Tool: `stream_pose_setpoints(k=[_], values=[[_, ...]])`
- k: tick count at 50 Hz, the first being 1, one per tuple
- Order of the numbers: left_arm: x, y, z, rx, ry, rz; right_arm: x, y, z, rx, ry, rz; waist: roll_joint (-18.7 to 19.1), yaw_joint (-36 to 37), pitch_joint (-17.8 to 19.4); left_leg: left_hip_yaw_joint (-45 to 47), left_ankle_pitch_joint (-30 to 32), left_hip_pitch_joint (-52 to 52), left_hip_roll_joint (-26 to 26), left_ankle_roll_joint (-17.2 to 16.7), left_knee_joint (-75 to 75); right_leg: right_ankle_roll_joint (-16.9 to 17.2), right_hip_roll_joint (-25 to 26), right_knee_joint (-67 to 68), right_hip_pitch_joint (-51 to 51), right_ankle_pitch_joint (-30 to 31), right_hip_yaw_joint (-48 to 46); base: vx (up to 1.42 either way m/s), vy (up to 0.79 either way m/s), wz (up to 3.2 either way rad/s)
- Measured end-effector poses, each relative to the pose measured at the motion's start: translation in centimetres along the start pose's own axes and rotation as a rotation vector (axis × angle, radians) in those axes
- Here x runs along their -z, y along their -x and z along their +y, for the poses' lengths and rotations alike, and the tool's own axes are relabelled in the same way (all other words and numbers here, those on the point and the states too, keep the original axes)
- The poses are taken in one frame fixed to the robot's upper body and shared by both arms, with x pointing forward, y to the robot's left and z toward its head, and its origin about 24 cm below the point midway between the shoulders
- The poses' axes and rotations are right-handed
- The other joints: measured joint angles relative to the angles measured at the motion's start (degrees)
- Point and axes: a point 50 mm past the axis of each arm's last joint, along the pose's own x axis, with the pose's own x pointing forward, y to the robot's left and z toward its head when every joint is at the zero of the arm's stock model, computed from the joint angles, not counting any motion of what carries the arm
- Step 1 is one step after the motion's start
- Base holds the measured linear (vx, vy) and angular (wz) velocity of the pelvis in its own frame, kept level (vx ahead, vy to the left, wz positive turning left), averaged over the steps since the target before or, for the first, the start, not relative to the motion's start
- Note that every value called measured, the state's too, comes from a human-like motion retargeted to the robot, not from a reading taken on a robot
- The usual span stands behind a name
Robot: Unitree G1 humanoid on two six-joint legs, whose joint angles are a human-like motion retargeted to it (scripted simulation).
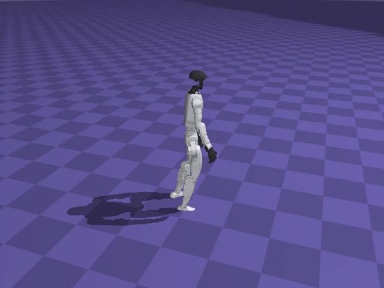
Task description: Sport exercise
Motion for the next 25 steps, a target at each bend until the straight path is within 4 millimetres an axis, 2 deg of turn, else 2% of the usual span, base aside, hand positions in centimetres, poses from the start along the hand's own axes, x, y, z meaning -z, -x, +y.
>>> stream_pose_setpoints(k=[15, 25], values=[[0.4, 0.0, -0.7, 0.035, -0.029, 0.014, -0.8, -0.1, -0.5, 0.006, 0.004, -0.026, -0.6, 0.5, 0.9, 1.2, 1.9, 4.5, -2.1, 1.0, -4.9, 0.9, -0.2, -5.8, 3.8, 2.5, 1.8, 0.0, 0.01, -0.18], [0.6, 0.1, -0.5, 0.041, -0.043, 0.02, -1.4, -0.2, -0.4, -0.014, 0.037, -0.039, -1.1, 1.6, 1.7, 1.4, 0.6, 3.6, -1.6, 2.0, -0.5, 1.2, -0.1, -8.9, 5.5, 4.1, 3.0, -0.01, -0.01, -0.19]])
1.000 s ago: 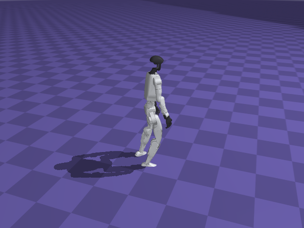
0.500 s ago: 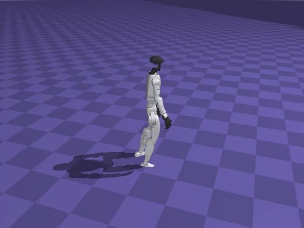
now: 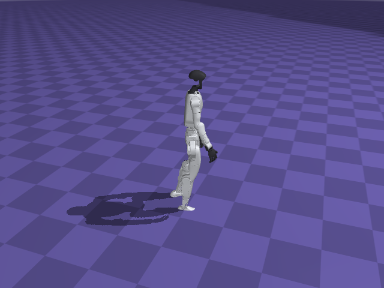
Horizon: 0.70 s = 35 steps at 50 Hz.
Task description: Sport exercise
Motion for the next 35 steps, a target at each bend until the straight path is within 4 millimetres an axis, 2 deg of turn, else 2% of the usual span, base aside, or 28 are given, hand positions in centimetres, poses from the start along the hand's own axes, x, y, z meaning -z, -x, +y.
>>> stream_pose_setpoints(k=[5, 10, 13, 18, 20, 22, 24, 26, 28, 30, 32, 35], values=[[-0.1, 0.0, 0.4, -0.005, -0.003, -0.004, 0.0, 0.0, 0.1, -0.016, 0.02, 0.005, 0.0, 0.7, 0.6, -0.1, -1.9, -2.4, 1.4, 0.6, 6.1, 0.0, 0.3, -0.1, -0.2, 0.2, 0.8, 0.0, 0.0, -0.22], [-0.2, 0.3, 2.1, -0.034, -0.004, -0.007, 0.6, 0.1, 0.1, -0.036, 0.044, 0.026, 0.6, 1.6, 1.3, -0.4, -4.8, -6.9, 4.2, 1.4, 15.3, 0.2, 1.2, -0.2, -1.1, 0.5, 1.6, 0.01, 0.03, -0.25], [0.6, 0.4, 2.2, -0.022, 0.004, 0.016, 0.4, 0.1, -0.2, -0.041, 0.061, 0.018, 1.1, 2.1, 1.6, -0.7, -6.7, -10.3, 6.4, 1.8, 21.1, 0.3, 2.1, -0.2, -2.3, 0.7, 2.0, 0.01, 0.07, -0.28], [2.2, 0.7, 1.6, 0.034, 0.015, 0.062, -1.2, 0.2, -1.4, -0.025, 0.084, -0.045, 2.3, 2.3, 1.7, -0.9, -9.7, -14.9, 9.1, 2.9, 26.8, 0.3, 3.5, 3.6, -6.7, -0.8, 2.3, 0.01, 0.11, -0.28], [2.7, 0.8, 1.3, 0.062, 0.017, 0.076, -1.9, 0.4, -2.0, -0.013, 0.084, -0.079, 2.7, 1.8, 1.8, -0.6, -10.3, -15.7, 9.5, 3.5, 27.3, 0.1, 3.3, 9.0, -9.9, -3.0, 2.0, 0.03, 0.12, -0.23], [2.8, 0.8, 1.3, 0.082, 0.013, 0.083, -2.5, 0.6, -2.6, -0.002, 0.076, -0.117, 3.2, 1.2, 2.3, 0.2, -10.5, -15.5, 9.4, 4.0, 26.6, -2.8, 1.2, 22.2, -15.1, -7.9, -2.2, 0.05, 0.09, -0.49], [2.3, 0.8, 1.8, 0.084, 0.0, 0.069, -3.2, 0.9, -3.4, 0.008, 0.061, -0.161, 2.9, 0.3, 3.4, 1.3, -10.4, -14.5, 7.4, 4.5, 24.9, -7.8, -8.2, 47.6, -24.9, -10.0, -9.2, 0.08, 0.09, -0.57], [1.3, 0.8, 2.6, 0.058, -0.028, 0.046, -3.5, 1.3, -3.9, 0.014, 0.035, -0.193, 2.0, -2.0, 5.2, 0.9, -9.6, -13.6, 3.8, 5.3, 23.2, -10.7, -15.7, 69.4, -35.1, -9.9, -6.4, 0.09, 0.13, 0.07], [-0.4, 0.8, 4.0, 0.001, -0.062, 0.004, -3.1, 1.5, -4.2, 0.016, -0.003, -0.194, 1.1, -5.1, 6.8, -0.5, -8.4, -13.0, 0.1, 5.9, 20.8, -11.9, -20.2, 87.9, -46.0, -9.5, -0.2, 0.13, 0.14, 0.55], [-3.2, 1.0, 6.1, -0.083, -0.083, -0.066, -2.1, 1.6, -4.5, 0.013, -0.046, -0.165, 1.0, -8.4, 7.0, -2.4, -6.0, -13.7, -3.0, 6.0, 16.6, -10.6, -21.0, 102.3, -59.1, -8.7, 7.4, 0.16, 0.12, 0.66], [-6.2, 1.5, 8.0, -0.156, -0.091, -0.161, -0.4, 1.6, -4.3, -0.001, -0.081, -0.103, 2.7, -10.5, 7.3, -3.3, -3.3, -14.8, -2.2, 5.2, 15.0, -9.8, -19.0, 110.1, -68.9, -9.0, 9.9, 0.2, 0.0, 0.41], [-11.0, 2.8, 10.3, -0.233, -0.098, -0.323, 2.4, 1.7, -3.7, -0.03, -0.134, 0.002, 5.4, -12.3, 8.5, -3.1, -1.3, -16.7, 0.9, 3.6, 17.1, -9.0, -16.3, 112.7, -78.4, -9.7, 8.8, 0.24, -0.13, 0.12]])
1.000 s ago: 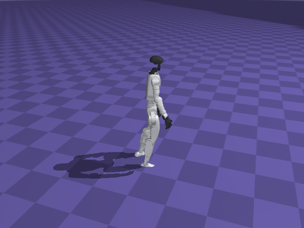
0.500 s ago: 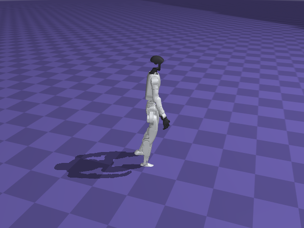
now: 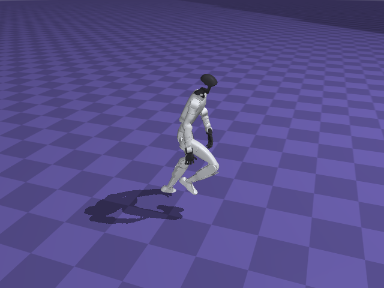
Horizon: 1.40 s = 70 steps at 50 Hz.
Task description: Sport exercise
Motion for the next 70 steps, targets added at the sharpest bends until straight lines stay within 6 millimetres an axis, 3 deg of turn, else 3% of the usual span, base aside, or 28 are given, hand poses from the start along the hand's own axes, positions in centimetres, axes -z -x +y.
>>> stream_pose_setpoints(k=[3, 6, 8, 10, 12, 14, 17, 20, 23, 25, 28, 32, 35, 39, 41, 44, 47, 50, 53, 57, 60, 62, 65, 70], values=[[-4.0, -0.2, 2.1, -0.041, -0.015, -0.132, 2.3, 0.2, 0.4, -0.024, -0.057, 0.091, 2.2, -0.4, 0.8, -0.5, -0.8, -2.7, 3.1, -1.6, 5.3, 0.5, 2.3, -4.4, -4.0, -0.2, -3.2, 0.27, -0.21, -0.09], [-5.4, -0.2, 2.5, -0.028, -0.025, -0.172, 3.9, 0.5, 1.0, -0.05, -0.097, 0.159, 3.9, -0.5, -0.3, -2.3, 3.1, -6.7, 5.5, -4.3, 9.8, -0.6, 4.9, -11.2, -2.5, -2.3, -7.1, 0.3, -0.28, -0.27], [-4.3, -0.4, 1.5, 0.015, -0.006, -0.134, 4.6, 0.6, 1.4, -0.073, -0.101, 0.188, 4.6, -0.1, -2.2, -7.4, 9.1, -10.0, 4.1, -8.5, 9.8, -3.5, 7.7, -16.8, 1.0, -6.6, -9.5, 0.31, -0.29, -0.7], [-1.9, -0.4, -0.5, 0.072, 0.034, -0.054, 4.9, 0.6, 1.9, -0.097, -0.082, 0.199, 4.5, 0.9, -4.2, -16.8, 10.0, -12.4, -1.2, -15.0, 4.9, -6.0, 11.1, -23.7, 5.3, -9.3, -9.9, 0.3, -0.21, -0.83], [1.1, -0.2, -2.6, 0.117, 0.077, 0.046, 4.7, 0.5, 2.1, -0.099, -0.053, 0.188, 3.7, 1.8, -5.4, -17.8, 18.2, -16.4, -0.7, -19.1, 10.6, -7.6, 12.8, -31.0, 10.7, -11.1, -9.9, 0.27, -0.15, -0.41], [4.0, 0.5, -4.6, 0.149, 0.123, 0.148, 4.1, 0.4, 1.7, -0.072, -0.03, 0.164, 3.5, 3.5, -5.8, -17.7, 20.9, -21.2, 1.7, -20.5, 21.6, -8.2, 15.4, -38.3, 16.5, -11.8, -10.3, 0.24, -0.07, -0.47], [7.6, 1.7, -6.4, 0.175, 0.181, 0.275, 2.8, 0.6, -0.5, 0.017, -0.007, 0.119, 3.6, 7.8, -5.4, -16.8, 16.2, -29.3, 8.1, -16.9, 46.0, -7.5, 21.1, -49.2, 25.5, -10.7, -10.1, 0.23, -0.01, -0.81], [9.7, 2.7, -6.7, 0.166, 0.204, 0.354, 1.1, 1.2, -3.9, 0.146, 0.019, 0.079, 2.5, 12.8, -4.8, -17.1, 4.5, -38.7, 14.4, -10.6, 69.4, -5.4, 25.3, -59.6, 33.6, -7.7, -8.3, 0.23, 0.02, -0.71], [11.0, 3.4, -6.4, 0.138, 0.197, 0.388, -0.2, 2.1, -6.5, 0.247, 0.024, 0.045, -0.4, 16.1, -4.7, -17.4, -8.6, -50.3, 15.5, -5.3, 83.7, -3.0, 23.6, -65.9, 37.6, -5.6, -6.5, 0.26, 0.08, -0.05], [11.4, 3.6, -6.3, 0.12, 0.189, 0.389, -0.7, 2.2, -7.1, 0.27, 0.02, 0.027, -2.1, 17.2, -5.1, -16.1, -15.1, -56.5, 13.9, -3.0, 85.3, -1.0, 21.6, -67.9, 38.8, -3.8, -6.3, 0.3, 0.15, 0.24], [11.5, 3.7, -6.5, 0.116, 0.138, 0.374, -0.5, 1.6, -5.5, 0.228, 0.027, 0.027, -3.3, 18.7, -6.1, -13.7, -19.6, -56.5, 10.1, -2.7, 77.1, 3.2, 20.3, -69.4, 40.2, 2.6, -5.7, 0.34, 0.18, -0.05], [11.0, 3.6, -7.4, 0.137, 0.061, 0.333, 1.0, 0.3, -1.2, 0.091, 0.063, 0.074, -2.7, 19.8, -8.1, -12.4, -23.1, -44.6, 6.2, -3.1, 58.3, 7.5, 18.7, -69.2, 41.7, 17.1, -7.4, 0.34, 0.16, -0.36], [10.4, 3.4, -8.0, 0.156, 0.05, 0.29, 2.2, -0.1, 1.7, -0.013, 0.066, 0.116, -2.2, 18.5, -8.3, -11.9, -18.9, -32.0, 1.8, -5.5, 40.4, 6.1, 14.3, -61.6, 41.1, 18.7, -9.9, 0.3, 0.12, -0.16], [9.1, 3.0, -7.5, 0.146, 0.057, 0.23, 2.5, -0.3, 2.9, -0.078, 0.03, 0.117, -3.9, 12.0, -6.9, -12.7, -10.0, -15.6, -7.5, -6.6, 14.7, 2.3, 3.2, -36.2, 32.1, 12.3, -8.4, 0.29, 0.11, 0.1], [8.5, 2.7, -6.5, 0.118, 0.031, 0.207, 2.6, -0.2, 2.8, -0.077, 0.004, 0.118, -3.8, 8.6, -6.5, -14.1, -11.4, -10.9, -9.6, -5.7, 7.6, 0.4, 0.3, -21.5, 24.6, 6.3, -6.4, 0.27, 0.08, 0.18], [7.0, 2.2, -3.3, 0.037, -0.014, 0.163, 2.7, -0.1, 1.9, -0.045, -0.043, 0.117, -1.7, 5.5, -5.3, -14.9, -17.5, -7.8, -8.8, -3.2, 3.5, -0.5, 1.2, -4.4, 11.7, -0.6, -3.0, 0.24, 0.06, 0.13], [4.8, 1.8, 0.4, -0.058, -0.042, 0.096, 2.7, 0.1, 0.7, -0.003, -0.091, 0.116, 0.7, 4.6, -3.5, -14.2, -21.4, -7.8, -6.6, -2.0, 4.6, -0.1, 4.2, 2.4, 0.9, -3.1, -2.7, 0.22, -0.01, 0.0], [2.3, 1.8, 3.2, -0.134, -0.042, 0.003, 2.6, 0.5, -0.9, 0.047, -0.137, 0.105, 3.1, 4.6, -2.2, -14.0, -22.3, -8.9, -4.1, -2.7, 7.2, 0.6, 7.0, -1.3, -4.0, -3.3, -5.5, 0.25, -0.11, 0.0], [0.7, 2.0, 4.0, -0.16, -0.027, -0.076, 2.7, 1.0, -2.4, 0.101, -0.163, 0.098, 4.5, 3.8, -2.6, -13.7, -18.4, -8.9, -3.0, -4.7, 6.3, 0.4, 8.7, -9.7, -2.2, -4.5, -8.4, 0.31, -0.18, 0.21], [1.7, 2.0, 2.1, -0.116, 0.034, -0.077, 3.2, 1.5, -3.3, 0.144, -0.152, 0.103, 5.0, 3.3, -5.2, -15.7, -3.9, -9.9, -3.1, -10.5, 3.8, -3.8, 11.2, -21.5, 5.2, -11.1, -10.7, 0.33, -0.23, 0.11], [4.3, 1.9, -1.3, -0.038, 0.099, 0.014, 3.6, 1.6, -3.3, 0.159, -0.123, 0.112, 4.5, 3.8, -7.3, -16.1, 12.3, -14.2, -1.8, -15.8, 8.3, -6.7, 12.7, -31.8, 12.1, -13.8, -11.2, 0.28, -0.18, 0.06], [6.4, 2.1, -3.7, 0.017, 0.142, 0.103, 3.7, 1.5, -2.9, 0.163, -0.108, 0.116, 4.3, 5.3, -8.0, -16.1, 16.7, -18.6, 0.3, -18.0, 17.2, -7.5, 14.6, -39.1, 17.2, -14.0, -11.6, 0.22, -0.08, -0.17], [9.2, 2.9, -6.7, 0.087, 0.193, 0.232, 3.6, 1.5, -2.9, 0.183, -0.108, 0.111, 4.5, 9.1, -8.4, -15.2, 14.5, -25.9, 5.8, -16.7, 37.0, -7.2, 19.1, -49.8, 25.2, -12.6, -12.0, 0.19, -0.02, -0.5], [11.9, 4.2, -7.9, 0.118, 0.217, 0.356, 2.3, 1.6, -4.1, 0.246, -0.087, 0.079, 2.7, 16.8, -8.6, -15.7, -0.4, -40.8, 15.2, -9.7, 68.5, -4.5, 24.3, -66.6, 36.1, -7.0, -10.5, 0.19, 0.01, -0.51]])
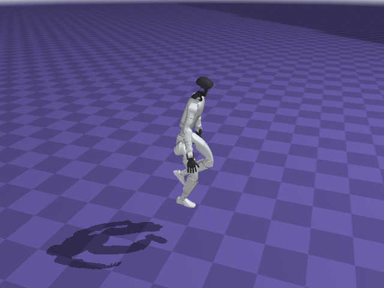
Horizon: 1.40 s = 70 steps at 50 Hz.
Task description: Sport exercise
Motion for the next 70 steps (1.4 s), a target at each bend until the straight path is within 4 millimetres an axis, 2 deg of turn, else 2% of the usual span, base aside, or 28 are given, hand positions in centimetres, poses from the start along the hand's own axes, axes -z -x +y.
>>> stream_pose_setpoints(k=[3, 7, 10, 12, 15, 17, 20, 23, 25, 27, 30, 34, 38, 42, 45, 49, 52, 54, 57, 59, 65, 70], values=[[1.1, 0.3, 0.4, -0.019, 0.011, 0.026, -0.9, 0.0, -0.1, 0.009, -0.003, -0.036, -2.9, 2.7, -0.3, 0.0, -8.9, -9.6, 1.2, 3.3, 6.9, 2.0, -1.7, -5.2, 2.8, 1.6, 0.8, 0.21, 0.06, 0.01], [1.9, 0.5, 0.6, -0.042, 0.049, 0.037, -1.3, -0.1, 1.1, -0.03, 0.002, -0.061, -5.2, 4.6, -0.2, 1.1, -15.2, -14.2, -0.7, 4.2, 0.2, 4.4, -3.2, -7.5, 5.7, 1.9, 1.2, 0.24, 0.14, -0.1], [2.0, 0.6, 0.9, -0.052, 0.062, 0.034, -0.6, -0.2, 2.6, -0.074, 0.013, -0.042, -5.7, 5.2, -0.4, 1.4, -17.9, -10.5, -3.0, 3.9, -8.8, 5.4, -3.1, -7.9, 8.0, 2.1, 1.4, 0.26, 0.18, -0.21], [1.8, 0.5, 1.0, -0.053, 0.055, 0.027, 0.1, -0.1, 3.9, -0.112, 0.026, -0.018, -5.6, 4.9, -1.0, 2.1, -21.7, -5.6, -4.2, 5.3, -15.0, 6.1, -3.2, -8.3, 9.5, 3.2, 1.2, 0.26, 0.21, -0.13], [1.5, 0.5, 0.7, -0.042, 0.032, 0.009, 1.6, 0.1, 5.9, -0.174, 0.042, 0.029, -5.4, 3.6, -2.2, 3.2, -30.5, 3.4, -7.0, 8.7, -26.1, 8.6, -4.4, -8.0, 11.3, 9.8, 0.2, 0.24, 0.23, -0.07], [1.2, 0.4, 0.3, -0.029, 0.007, -0.009, 2.6, 0.3, 6.8, -0.207, 0.05, 0.058, -5.4, 1.8, -2.7, 3.9, -30.4, 9.9, -9.6, 9.0, -34.9, 9.7, -6.8, -4.7, 11.3, 13.8, -0.9, 0.21, 0.23, 0.01], [0.3, 0.3, 0.1, -0.019, -0.043, -0.042, 3.3, 0.5, 7.2, -0.229, 0.044, 0.071, -6.5, -2.5, -2.6, 5.8, -28.3, 19.3, -15.0, 9.9, -48.0, 9.3, -13.6, 6.8, 8.0, 12.9, -1.3, 0.18, 0.23, 0.16], [-0.9, 0.3, 0.7, -0.043, -0.09, -0.078, 3.1, 0.5, 6.6, -0.214, 0.02, 0.051, -8.1, -8.2, -1.7, 6.6, -24.4, 27.4, -21.4, 10.6, -60.6, 9.6, -21.6, 25.4, -0.8, 16.3, 2.2, 0.15, 0.24, 0.25], [-1.8, 0.3, 1.6, -0.08, -0.115, -0.1, 2.9, 0.5, 5.8, -0.188, -0.002, 0.041, -7.9, -11.7, -1.1, 5.8, -22.3, 31.4, -23.9, 10.7, -67.4, 9.9, -24.0, 37.1, -8.1, 17.6, 5.7, 0.13, 0.21, 0.21], [-2.4, 0.4, 2.5, -0.12, -0.126, -0.112, 3.5, 0.6, 5.5, -0.165, -0.028, 0.056, -7.3, -14.3, -0.2, 4.6, -23.5, 32.8, -23.9, 10.8, -68.0, 9.7, -24.0, 47.7, -14.3, 15.6, 7.9, 0.11, 0.15, 0.17], [-4.1, 0.7, 4.5, -0.192, -0.118, -0.153, 3.9, 0.6, 4.7, -0.128, -0.064, 0.081, -5.1, -15.9, 1.1, 3.4, -25.7, 33.7, -22.6, 11.6, -69.7, 10.4, -20.8, 60.1, -25.0, 13.0, 10.9, 0.08, 0.12, -0.09], [-5.8, 0.9, 5.6, -0.223, -0.084, -0.203, 5.4, 0.8, 4.9, -0.135, -0.079, 0.147, -3.1, -14.9, 1.5, 3.5, -28.2, 32.4, -20.6, 12.2, -67.9, 10.3, -17.2, 66.5, -31.8, 10.3, 11.0, 0.04, 0.03, -0.24], [-5.4, 0.7, 4.7, -0.178, -0.024, -0.204, 6.7, 1.2, 6.3, -0.2, -0.044, 0.204, -3.5, -14.2, -0.1, 3.9, -26.4, 32.7, -20.9, 12.0, -70.2, 9.8, -16.6, 59.9, -27.8, 8.0, 10.2, 0.03, -0.08, -0.06], [-2.5, 0.2, 2.1, -0.09, 0.038, -0.117, 7.5, 1.7, 8.6, -0.278, 0.007, 0.223, -6.6, -14.1, -2.6, 4.4, -23.0, 35.6, -23.6, 11.0, -75.6, 10.0, -18.0, 40.7, -15.2, 6.2, 9.0, 0.01, -0.16, 0.1], [0.3, 0.1, 0.2, -0.033, 0.057, -0.022, 7.5, 1.9, 10.3, -0.331, 0.051, 0.208, -8.7, -12.9, -4.5, 5.1, -22.7, 36.8, -24.0, 10.5, -76.9, 10.2, -17.3, 22.2, -3.9, 4.3, 7.2, -0.01, -0.19, -0.09], [3.5, 0.5, -1.4, 0.019, 0.072, 0.085, 6.7, 1.8, 11.7, -0.361, 0.117, 0.169, -8.9, -9.5, -6.5, 6.0, -26.3, 34.7, -20.1, 10.0, -71.3, 9.7, -12.6, 0.8, 8.1, 1.5, 4.4, 0.01, -0.18, -0.33], [4.7, 0.7, -2.2, 0.048, 0.087, 0.121, 5.9, 1.5, 11.7, -0.35, 0.161, 0.134, -8.5, -7.1, -6.8, 6.7, -28.6, 32.0, -17.0, 9.1, -64.3, 8.5, -10.1, -6.5, 12.2, -0.9, 3.0, 0.01, -0.16, -0.38], [4.8, 0.8, -2.1, 0.056, 0.095, 0.123, 5.0, 1.2, 11.3, -0.327, 0.176, 0.106, -6.6, -5.4, -6.6, 6.5, -28.2, 29.6, -13.1, 7.6, -58.6, 7.7, -6.9, -12.2, 15.1, 0.7, 1.8, 0.03, -0.13, -0.37], [4.3, 0.7, -1.9, 0.06, 0.094, 0.106, 4.0, 0.7, 10.4, -0.282, 0.173, 0.075, -4.8, -3.7, -6.6, 6.9, -24.1, 27.0, -9.4, 5.2, -53.3, 7.3, -4.4, -17.4, 17.6, 2.8, 0.9, 0.04, -0.08, -0.17], [3.9, 0.6, -1.9, 0.057, 0.083, 0.089, 3.8, 0.6, 10.0, -0.258, 0.165, 0.068, -4.0, -3.0, -6.6, 6.8, -23.6, 26.1, -8.7, 4.8, -51.5, 7.3, -4.0, -17.4, 18.0, 2.8, 0.5, 0.0, 0.0, 0.0], [1.5, 0.2, -0.5, 0.005, 0.022, 0.021, 3.9, 0.5, 8.5, -0.188, 0.145, 0.081, -2.7, -3.1, -6.5, 7.0, -24.9, 27.9, -10.5, 5.6, -54.4, 8.2, -5.3, -14.4, 18.2, 1.7, -0.6, 0.03, 0.06, 0.17], [-0.5, -0.1, 0.6, -0.039, -0.022, -0.028, 4.2, 0.5, 8.0, -0.169, 0.14, 0.11, -4.1, -5.0, -4.9, 7.7, -25.7, 31.6, -15.3, 7.6, -59.3, 9.3, -11.1, -2.1, 14.6, -0.1, -0.6, 0.04, 0.12, 0.37]])
